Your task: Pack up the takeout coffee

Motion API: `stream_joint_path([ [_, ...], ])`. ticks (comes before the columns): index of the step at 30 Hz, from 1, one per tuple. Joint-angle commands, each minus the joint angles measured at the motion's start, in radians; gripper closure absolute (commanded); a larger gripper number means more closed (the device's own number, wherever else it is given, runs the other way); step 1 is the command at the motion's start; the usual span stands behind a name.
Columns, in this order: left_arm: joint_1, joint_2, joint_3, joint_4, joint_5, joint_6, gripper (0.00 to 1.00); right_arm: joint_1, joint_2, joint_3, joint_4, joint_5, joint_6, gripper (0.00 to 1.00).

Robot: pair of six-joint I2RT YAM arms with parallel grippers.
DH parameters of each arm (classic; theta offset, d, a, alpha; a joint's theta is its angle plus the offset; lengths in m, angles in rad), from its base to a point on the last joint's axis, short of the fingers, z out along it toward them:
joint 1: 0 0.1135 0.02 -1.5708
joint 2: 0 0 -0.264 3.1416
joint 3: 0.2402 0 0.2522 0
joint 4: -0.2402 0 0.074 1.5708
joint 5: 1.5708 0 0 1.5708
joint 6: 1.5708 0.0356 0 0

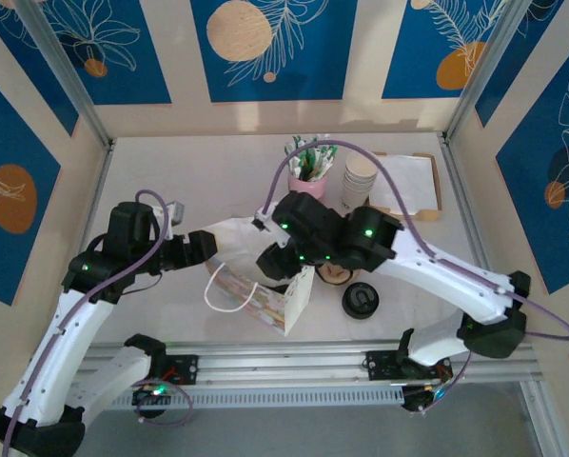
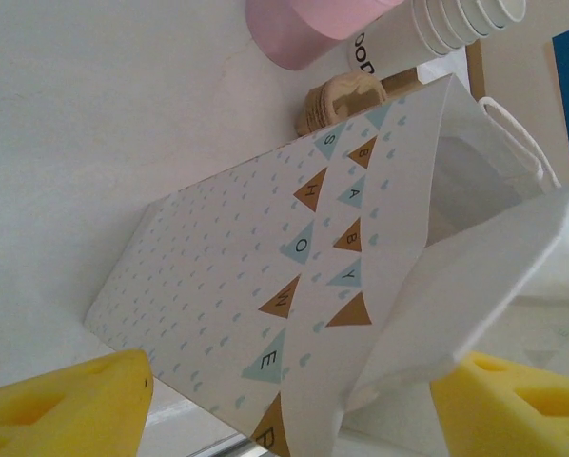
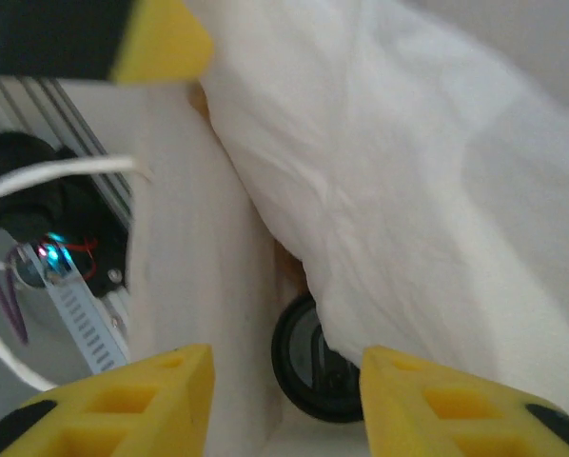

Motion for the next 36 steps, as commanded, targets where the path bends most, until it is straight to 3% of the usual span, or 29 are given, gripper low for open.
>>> stream_joint_path([
  [1, -0.015, -0.004, 0.023, 0.004, -0.013, -0.005, 0.23, -0.006, -0.077, -0.025, 0.082, 0.086, 0.028, 0.49],
  [7, -0.017, -0.012, 0.029, 0.008, -0.023, -0.011, 0.23, -0.09, -0.095, -0.059, 0.084, 0.198, 0.13, 0.35],
  [11, -0.018, -0.024, 0.039, 0.002, -0.038, -0.012, 0.23, -0.154, -0.07, -0.06, 0.097, 0.125, 0.167, 0.34],
  [17, -0.018, -0.043, 0.051, -0.012, -0.054, -0.01, 0.23, -0.158, -0.016, -0.046, 0.125, 0.078, 0.14, 0.35],
  [20, -0.018, -0.045, 0.053, -0.019, -0.06, -0.011, 0.23, -0.158, 0.009, -0.027, 0.115, 0.071, 0.137, 0.51],
  [24, -0.018, -0.049, 0.061, -0.023, -0.072, -0.011, 0.23, -0.135, 0.018, -0.007, 0.101, 0.073, 0.127, 0.83],
  [28, -0.018, -0.05, 0.067, -0.021, -0.08, -0.012, 0.23, -0.085, 0.014, -0.002, 0.072, 0.107, 0.106, 1.0],
  [36, -0.019, -0.059, 0.073, -0.015, -0.102, -0.017, 0.23, -0.014, 0.05, 0.0, -0.032, 0.125, 0.087, 1.0],
])
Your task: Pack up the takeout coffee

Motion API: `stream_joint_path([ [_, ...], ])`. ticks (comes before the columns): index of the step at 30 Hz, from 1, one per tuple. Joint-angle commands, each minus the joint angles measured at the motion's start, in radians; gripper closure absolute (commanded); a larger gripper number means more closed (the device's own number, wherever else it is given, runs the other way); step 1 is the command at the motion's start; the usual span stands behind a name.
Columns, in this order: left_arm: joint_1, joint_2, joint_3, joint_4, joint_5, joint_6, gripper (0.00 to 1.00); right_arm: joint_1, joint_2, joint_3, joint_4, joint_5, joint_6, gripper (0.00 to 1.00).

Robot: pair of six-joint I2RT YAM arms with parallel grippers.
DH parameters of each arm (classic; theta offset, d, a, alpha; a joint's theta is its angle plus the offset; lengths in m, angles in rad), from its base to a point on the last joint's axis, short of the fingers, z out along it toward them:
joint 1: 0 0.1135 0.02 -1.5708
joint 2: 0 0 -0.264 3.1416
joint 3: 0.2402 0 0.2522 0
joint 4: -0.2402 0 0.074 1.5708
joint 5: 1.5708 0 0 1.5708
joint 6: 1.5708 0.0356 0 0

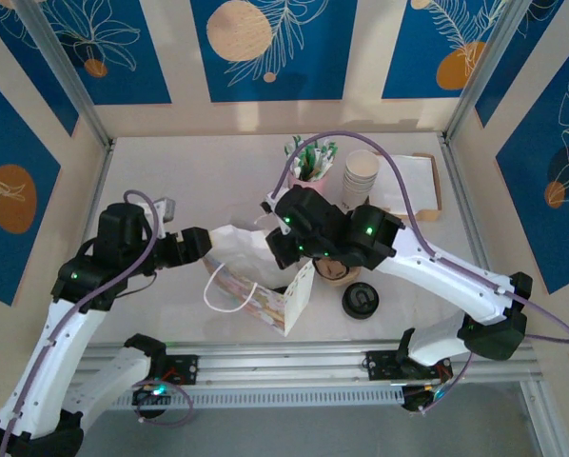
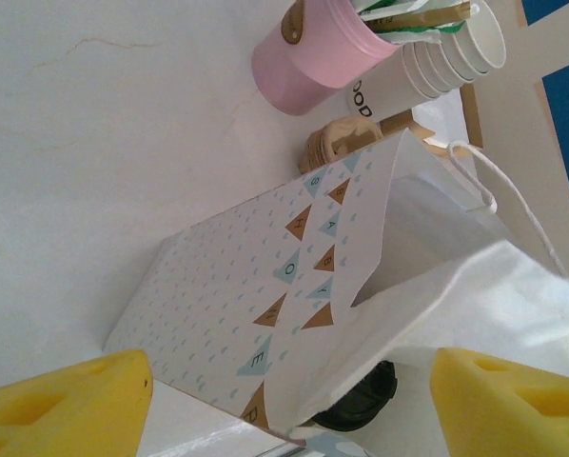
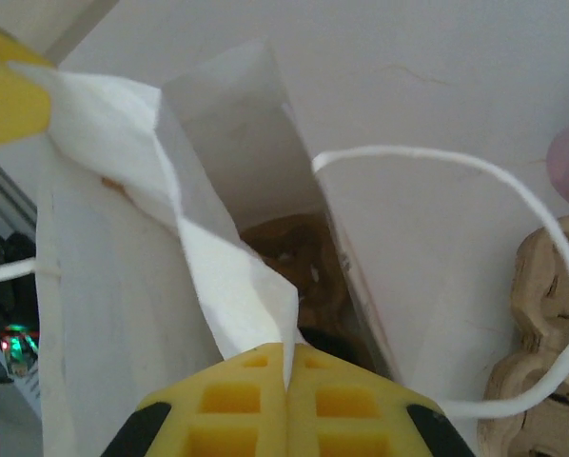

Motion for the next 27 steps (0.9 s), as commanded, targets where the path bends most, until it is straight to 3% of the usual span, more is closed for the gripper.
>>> stream_joint_path([
  [1, -0.011, -0.014, 0.03, -0.006, -0.025, -0.016, 0.23, 0.015, 0.043, 0.034, -0.093, 0.016, -0.019, 1.0],
  [7, -0.012, -0.017, 0.04, -0.017, -0.04, -0.015, 0.23, 0.031, 0.168, 0.102, -0.199, 0.029, -0.041, 1.0],
  [13, -0.011, -0.029, 0.039, -0.028, -0.06, -0.013, 0.23, 0.035, 0.275, 0.173, -0.289, 0.135, -0.027, 1.0],
  [18, -0.011, -0.029, 0.043, -0.039, -0.071, -0.013, 0.23, 0.038, 0.311, 0.217, -0.312, 0.154, -0.016, 0.93],
  [27, -0.011, -0.018, 0.081, -0.065, -0.115, 0.017, 0.2, 0.058, 0.179, 0.226, -0.215, 0.15, -0.02, 0.59],
])
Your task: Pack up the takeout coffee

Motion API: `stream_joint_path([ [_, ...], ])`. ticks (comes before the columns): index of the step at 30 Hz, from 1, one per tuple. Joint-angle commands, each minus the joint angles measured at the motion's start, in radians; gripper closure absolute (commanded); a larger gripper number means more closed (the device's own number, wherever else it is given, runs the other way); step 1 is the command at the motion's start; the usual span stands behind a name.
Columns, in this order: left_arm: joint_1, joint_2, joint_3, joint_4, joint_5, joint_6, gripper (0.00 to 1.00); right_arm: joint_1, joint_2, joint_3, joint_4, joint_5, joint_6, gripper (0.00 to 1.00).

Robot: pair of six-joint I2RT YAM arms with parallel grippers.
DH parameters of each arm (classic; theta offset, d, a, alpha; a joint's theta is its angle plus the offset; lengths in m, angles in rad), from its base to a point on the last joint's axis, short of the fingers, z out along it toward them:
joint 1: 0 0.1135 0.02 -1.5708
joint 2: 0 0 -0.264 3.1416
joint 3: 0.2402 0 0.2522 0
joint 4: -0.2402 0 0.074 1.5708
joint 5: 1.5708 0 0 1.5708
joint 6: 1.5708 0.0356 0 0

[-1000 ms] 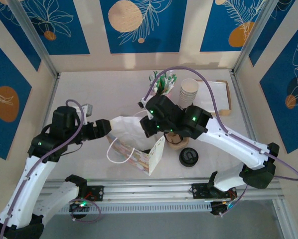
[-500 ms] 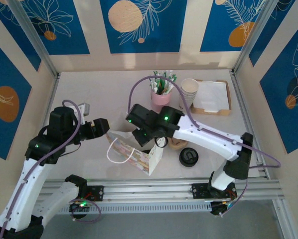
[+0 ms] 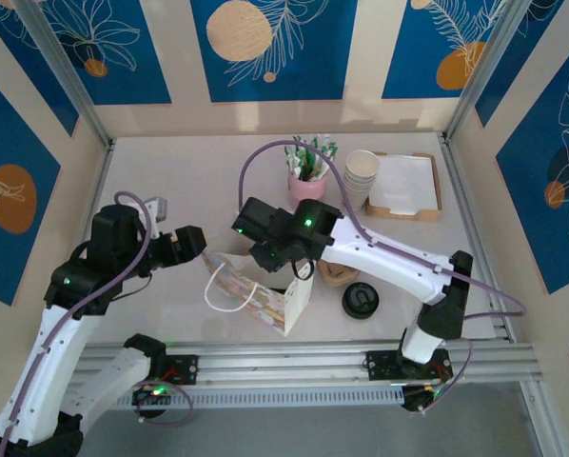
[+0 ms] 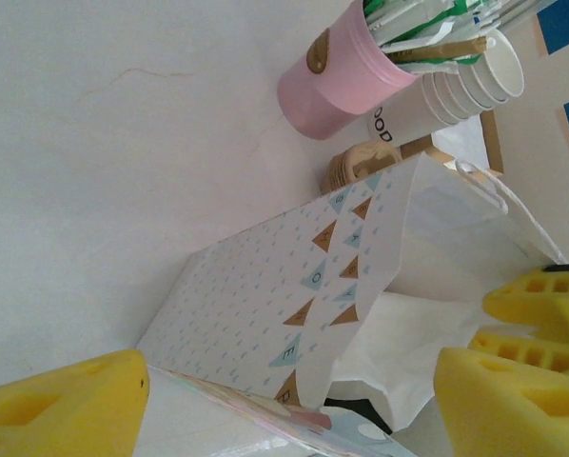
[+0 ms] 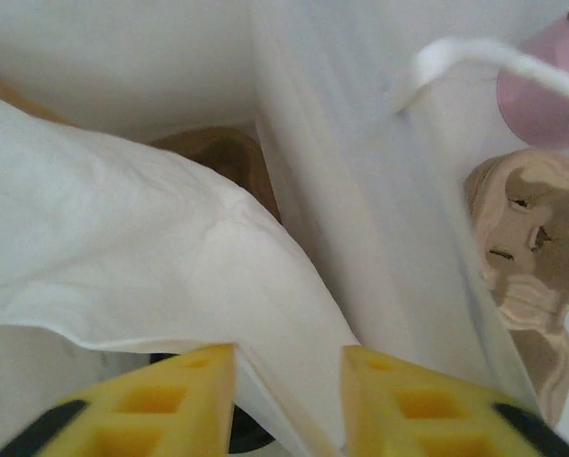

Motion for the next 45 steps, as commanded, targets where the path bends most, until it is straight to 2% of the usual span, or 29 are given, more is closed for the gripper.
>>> stream_joint_path([
  [1, -0.01, 0.0, 0.053, -0.036, -0.045, 0.028, 0.19, 0.011, -0.107, 0.024, 0.05, 0.02, 0.001, 0.55],
  [5, -0.01, 0.013, 0.092, -0.047, -0.08, 0.069, 0.14, 0.015, -0.221, -0.021, 0.148, 0.009, -0.021, 0.42],
  [8, -0.01, 0.026, 0.119, -0.044, -0.096, 0.103, 0.06, 0.014, -0.339, -0.118, 0.297, 0.014, -0.057, 0.39],
  [10, -0.01, 0.033, 0.132, -0.033, -0.108, 0.13, 0.0, 0.01, -0.433, -0.209, 0.406, 0.039, -0.084, 0.32],
  [13, -0.01, 0.025, 0.133, 0.012, -0.101, 0.178, 0.0, -0.018, -0.562, -0.336, 0.562, 0.065, -0.143, 0.27],
  [17, -0.01, -0.012, 0.103, 0.084, -0.189, 0.213, 0.0, -0.079, -0.713, -0.498, 0.726, 0.131, -0.198, 0.21],
  [18, -0.01, -0.023, 0.096, 0.101, -0.214, 0.226, 0.0, -0.106, -0.751, -0.544, 0.769, 0.151, -0.194, 0.13],
  [19, -0.01, -0.034, 0.087, 0.115, -0.241, 0.233, 0.0, -0.139, -0.79, -0.597, 0.816, 0.177, -0.183, 0.0],
  [21, -0.01, -0.054, 0.059, 0.142, -0.303, 0.232, 0.0, -0.215, -0.852, -0.693, 0.893, 0.23, -0.133, 0.0],
  [24, -0.01, -0.083, -0.004, 0.192, -0.405, 0.25, 0.0, -0.353, -0.93, -0.811, 0.952, 0.229, -0.077, 0.01],
  [31, -0.006, -0.109, -0.227, 0.398, -0.752, 0.308, 0.0, -0.683, -0.977, -0.994, 0.968, 0.119, -0.064, 0.0],
  [35, 0.001, -0.051, -0.299, 0.473, -0.812, 0.318, 0.0, -0.835, -0.974, -1.106, 1.016, 0.017, -0.06, 0.01],
  [39, 0.015, 0.037, -0.336, 0.498, -0.854, 0.292, 0.0, -0.951, -0.971, -1.268, 1.2, -0.205, -0.164, 0.01],
  [45, 0.042, 0.087, -0.478, 0.68, -0.966, 0.292, 0.0, -1.045, -0.887, -1.386, 1.324, -0.218, -0.204, 0.01],
])
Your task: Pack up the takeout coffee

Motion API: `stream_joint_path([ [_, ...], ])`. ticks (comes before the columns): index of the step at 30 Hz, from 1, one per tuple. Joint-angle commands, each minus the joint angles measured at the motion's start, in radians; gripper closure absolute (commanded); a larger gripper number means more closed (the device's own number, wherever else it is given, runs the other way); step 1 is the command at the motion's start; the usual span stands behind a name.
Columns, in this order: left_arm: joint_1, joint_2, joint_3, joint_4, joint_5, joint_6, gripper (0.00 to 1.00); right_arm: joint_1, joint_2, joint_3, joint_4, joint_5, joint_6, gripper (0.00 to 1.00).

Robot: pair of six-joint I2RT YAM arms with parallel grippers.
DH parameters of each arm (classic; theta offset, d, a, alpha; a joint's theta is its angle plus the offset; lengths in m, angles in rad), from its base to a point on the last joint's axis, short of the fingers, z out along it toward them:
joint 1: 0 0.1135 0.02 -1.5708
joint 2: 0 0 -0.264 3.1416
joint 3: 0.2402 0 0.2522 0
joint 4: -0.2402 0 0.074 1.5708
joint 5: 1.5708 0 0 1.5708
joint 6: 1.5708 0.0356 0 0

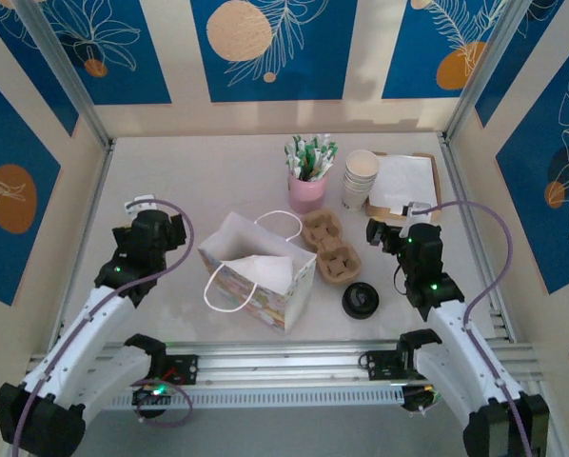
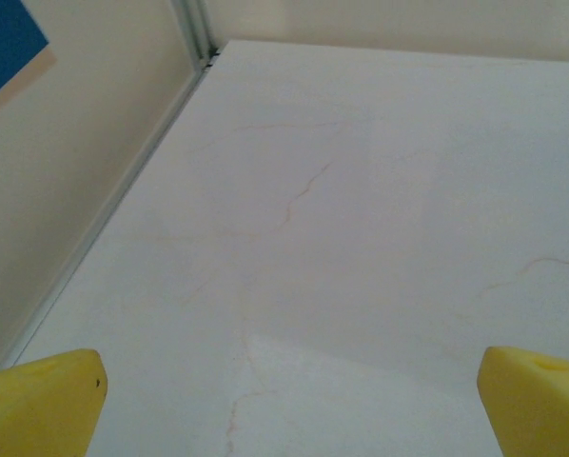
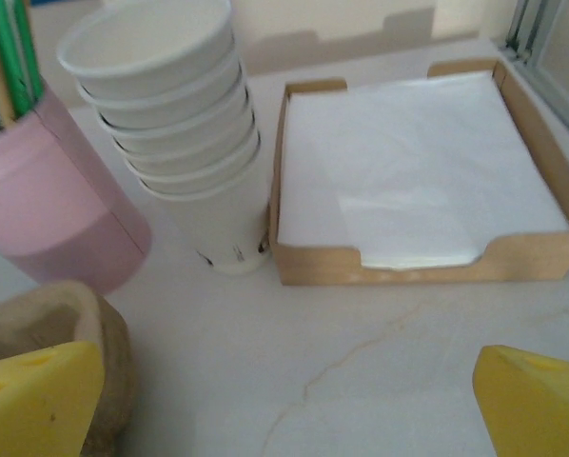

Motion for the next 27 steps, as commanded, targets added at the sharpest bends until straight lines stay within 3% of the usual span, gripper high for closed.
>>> stream_joint_path([
  [1, 0.028, 0.003, -0.087, 0.17, -0.117, 0.004, 0.0, -0.05, 0.04, -0.021, 0.142, -0.072, -0.038, 0.01],
  [7, 0.091, 0.035, -0.236, 0.336, -0.167, -0.014, 0.0, -0.083, 0.183, -0.036, 0.24, -0.066, -0.026, 0.01],
  [15, 0.159, 0.1, -0.271, 0.331, -0.211, -0.021, 0.0, -0.067, 0.376, -0.082, 0.393, -0.031, -0.077, 0.01],
  [21, 0.18, 0.176, -0.3, 0.425, -0.213, -0.063, 0.0, -0.046, 0.399, -0.101, 0.494, -0.012, -0.167, 0.01],
  [27, 0.187, 0.301, -0.299, 0.578, -0.167, 0.061, 0.0, -0.05, 0.408, -0.132, 0.591, -0.024, -0.195, 0.01],
])
